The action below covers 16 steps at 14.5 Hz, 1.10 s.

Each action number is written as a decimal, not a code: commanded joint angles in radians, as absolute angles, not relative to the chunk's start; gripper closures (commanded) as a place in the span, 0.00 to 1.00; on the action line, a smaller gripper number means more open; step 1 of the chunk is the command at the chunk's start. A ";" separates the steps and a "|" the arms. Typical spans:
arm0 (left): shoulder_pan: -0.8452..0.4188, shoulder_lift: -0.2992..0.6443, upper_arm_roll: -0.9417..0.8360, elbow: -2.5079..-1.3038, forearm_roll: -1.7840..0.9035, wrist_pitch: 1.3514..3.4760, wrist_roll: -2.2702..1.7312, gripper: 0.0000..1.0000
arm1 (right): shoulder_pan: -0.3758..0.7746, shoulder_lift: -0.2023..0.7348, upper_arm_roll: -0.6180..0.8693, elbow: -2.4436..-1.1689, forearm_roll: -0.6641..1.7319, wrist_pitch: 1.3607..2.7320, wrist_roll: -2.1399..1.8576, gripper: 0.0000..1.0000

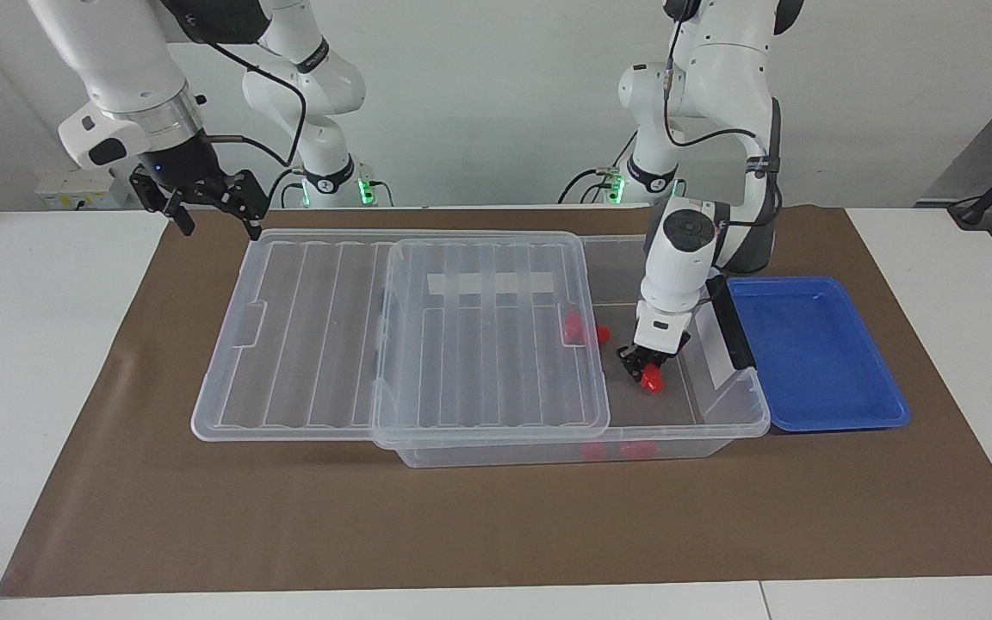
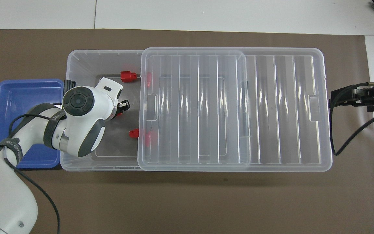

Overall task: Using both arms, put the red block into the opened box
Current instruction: 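Lower the red block into the box and open the left gripper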

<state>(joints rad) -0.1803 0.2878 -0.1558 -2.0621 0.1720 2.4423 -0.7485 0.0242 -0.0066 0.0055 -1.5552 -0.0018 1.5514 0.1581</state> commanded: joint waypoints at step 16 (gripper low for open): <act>-0.190 0.255 -0.137 -2.004 0.198 2.306 -0.755 0.00 | 0.032 -0.017 0.000 -1.569 0.005 1.552 0.166 0.00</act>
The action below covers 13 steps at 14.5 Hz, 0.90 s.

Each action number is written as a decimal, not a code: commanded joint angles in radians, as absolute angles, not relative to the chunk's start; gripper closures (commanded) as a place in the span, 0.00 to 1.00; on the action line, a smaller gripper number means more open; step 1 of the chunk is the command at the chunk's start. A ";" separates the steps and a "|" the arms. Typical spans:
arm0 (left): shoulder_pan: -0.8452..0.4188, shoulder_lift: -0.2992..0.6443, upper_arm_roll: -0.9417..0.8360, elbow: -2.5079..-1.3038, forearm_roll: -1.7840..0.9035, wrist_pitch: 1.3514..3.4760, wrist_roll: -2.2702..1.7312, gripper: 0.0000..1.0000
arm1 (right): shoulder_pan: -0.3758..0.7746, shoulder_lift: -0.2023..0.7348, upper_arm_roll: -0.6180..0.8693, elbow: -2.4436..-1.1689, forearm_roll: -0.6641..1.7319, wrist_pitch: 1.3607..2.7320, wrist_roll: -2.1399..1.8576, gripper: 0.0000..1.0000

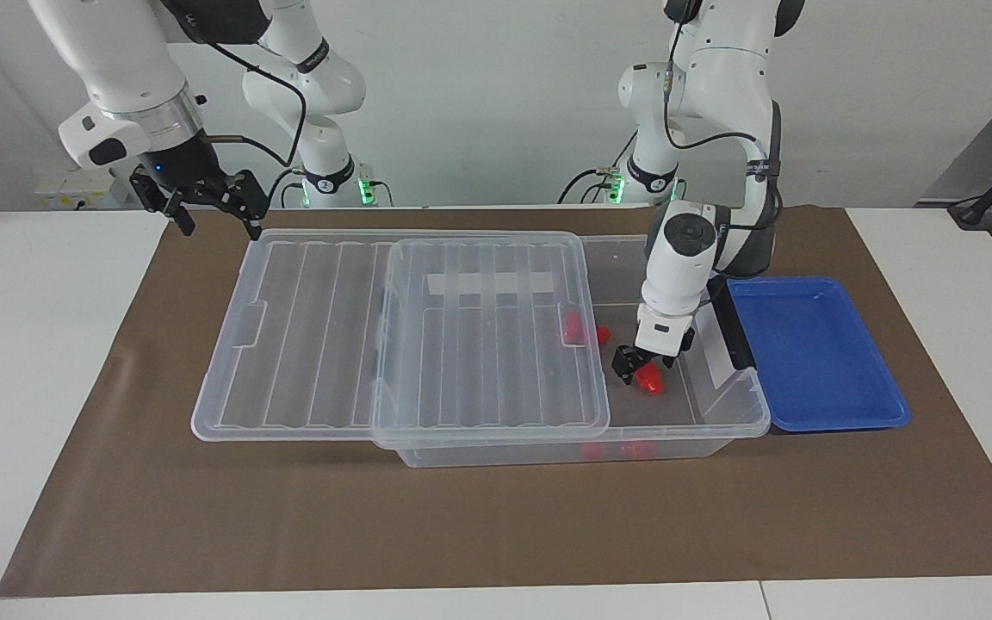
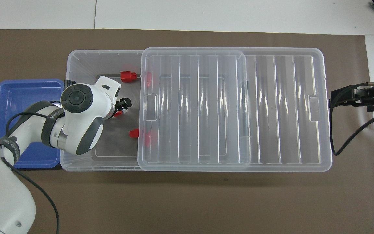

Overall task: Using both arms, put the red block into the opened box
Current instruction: 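Lower the red block into the box and open the left gripper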

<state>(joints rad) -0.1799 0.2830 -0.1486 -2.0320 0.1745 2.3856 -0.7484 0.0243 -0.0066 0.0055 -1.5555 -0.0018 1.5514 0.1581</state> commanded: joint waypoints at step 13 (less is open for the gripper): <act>-0.190 0.134 -0.144 -1.841 0.144 1.941 -0.746 0.00 | 0.031 -0.017 0.000 -1.572 0.005 1.568 0.169 0.00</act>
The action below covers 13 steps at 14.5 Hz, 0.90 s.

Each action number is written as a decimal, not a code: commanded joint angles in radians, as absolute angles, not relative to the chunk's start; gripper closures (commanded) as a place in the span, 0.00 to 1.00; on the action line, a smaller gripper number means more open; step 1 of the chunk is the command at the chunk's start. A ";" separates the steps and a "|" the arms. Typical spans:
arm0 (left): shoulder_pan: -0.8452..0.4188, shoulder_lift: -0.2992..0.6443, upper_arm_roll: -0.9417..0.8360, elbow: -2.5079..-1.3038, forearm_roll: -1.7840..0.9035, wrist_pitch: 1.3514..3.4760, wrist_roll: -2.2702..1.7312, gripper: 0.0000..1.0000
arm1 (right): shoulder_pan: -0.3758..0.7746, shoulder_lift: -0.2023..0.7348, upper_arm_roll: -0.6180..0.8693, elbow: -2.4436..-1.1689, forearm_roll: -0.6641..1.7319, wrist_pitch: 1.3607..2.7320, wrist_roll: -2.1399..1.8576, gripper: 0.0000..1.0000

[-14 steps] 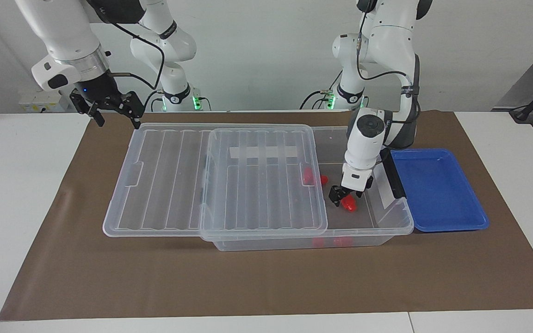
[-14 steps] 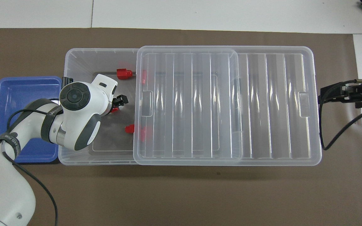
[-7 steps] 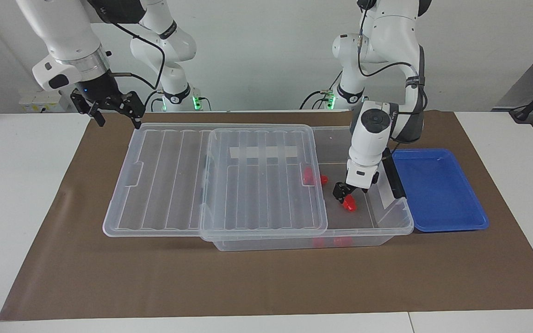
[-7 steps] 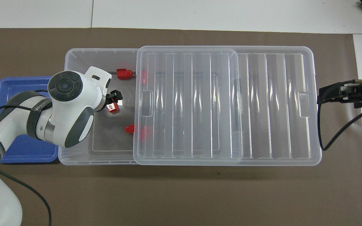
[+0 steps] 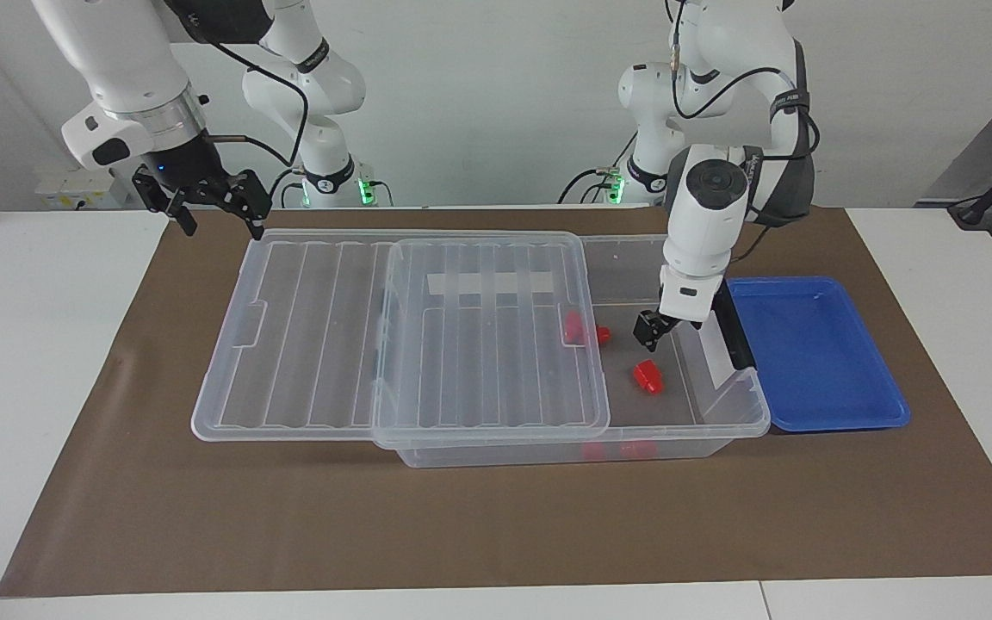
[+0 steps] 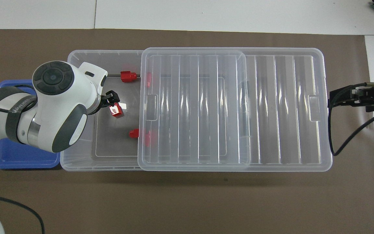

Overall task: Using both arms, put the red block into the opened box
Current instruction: 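Lower the red block into the box and open the left gripper, then withdraw the left gripper back over the blue tray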

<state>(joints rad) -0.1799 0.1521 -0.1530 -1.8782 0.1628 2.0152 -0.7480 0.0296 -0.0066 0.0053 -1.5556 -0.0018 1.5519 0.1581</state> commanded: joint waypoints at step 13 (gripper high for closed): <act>-0.080 0.051 -0.141 -1.700 0.075 1.695 -0.481 0.00 | -0.063 0.002 0.000 -1.712 0.006 1.836 0.124 1.00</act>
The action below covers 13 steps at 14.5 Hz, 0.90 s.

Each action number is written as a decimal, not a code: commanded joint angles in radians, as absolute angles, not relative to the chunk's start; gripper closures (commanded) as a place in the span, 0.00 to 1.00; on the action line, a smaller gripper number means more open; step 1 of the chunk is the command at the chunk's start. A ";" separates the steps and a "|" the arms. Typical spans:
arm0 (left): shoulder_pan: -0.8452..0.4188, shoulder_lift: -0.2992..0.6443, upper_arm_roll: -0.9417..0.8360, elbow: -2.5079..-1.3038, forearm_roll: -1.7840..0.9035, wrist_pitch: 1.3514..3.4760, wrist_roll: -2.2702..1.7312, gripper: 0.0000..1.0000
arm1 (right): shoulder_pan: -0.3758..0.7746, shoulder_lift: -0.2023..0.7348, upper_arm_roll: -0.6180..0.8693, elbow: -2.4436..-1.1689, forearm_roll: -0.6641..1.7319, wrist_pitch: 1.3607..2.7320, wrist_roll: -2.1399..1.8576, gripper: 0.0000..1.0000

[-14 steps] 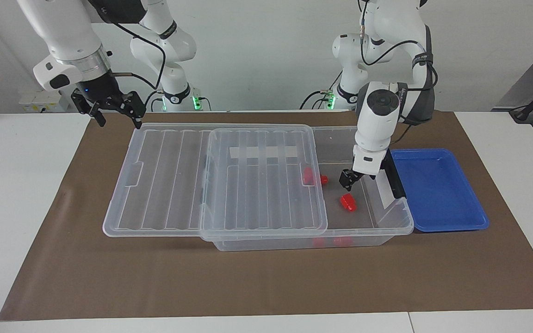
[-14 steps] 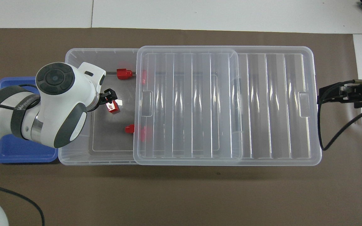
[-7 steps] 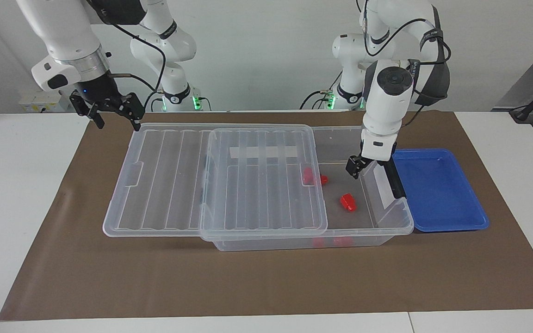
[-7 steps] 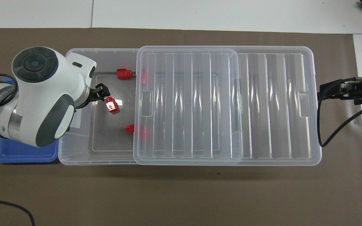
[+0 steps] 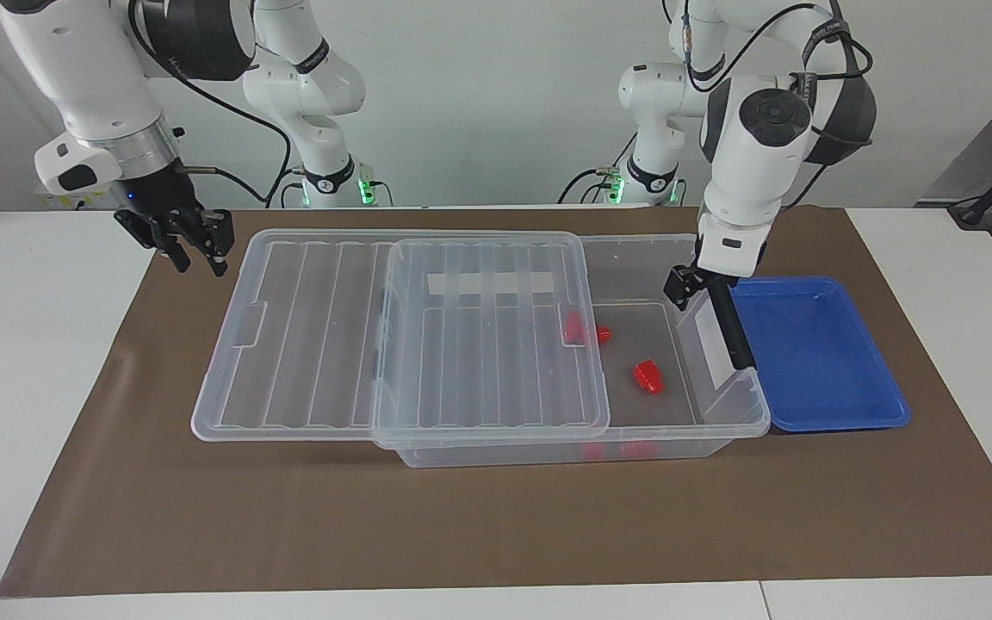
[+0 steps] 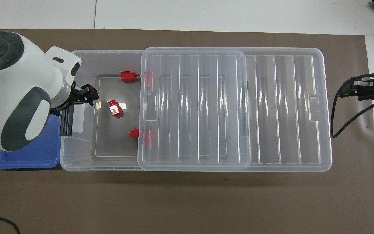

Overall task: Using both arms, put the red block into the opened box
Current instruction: 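Withdraw the left gripper back over the blue tray, then slide the clear lid back over the box with the right gripper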

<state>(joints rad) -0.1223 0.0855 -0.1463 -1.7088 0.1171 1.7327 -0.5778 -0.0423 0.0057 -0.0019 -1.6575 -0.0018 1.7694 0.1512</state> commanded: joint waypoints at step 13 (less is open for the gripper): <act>0.052 0.015 -0.061 -1.775 0.071 1.756 -0.040 0.00 | -0.106 0.144 0.002 -1.792 0.008 2.112 0.061 1.00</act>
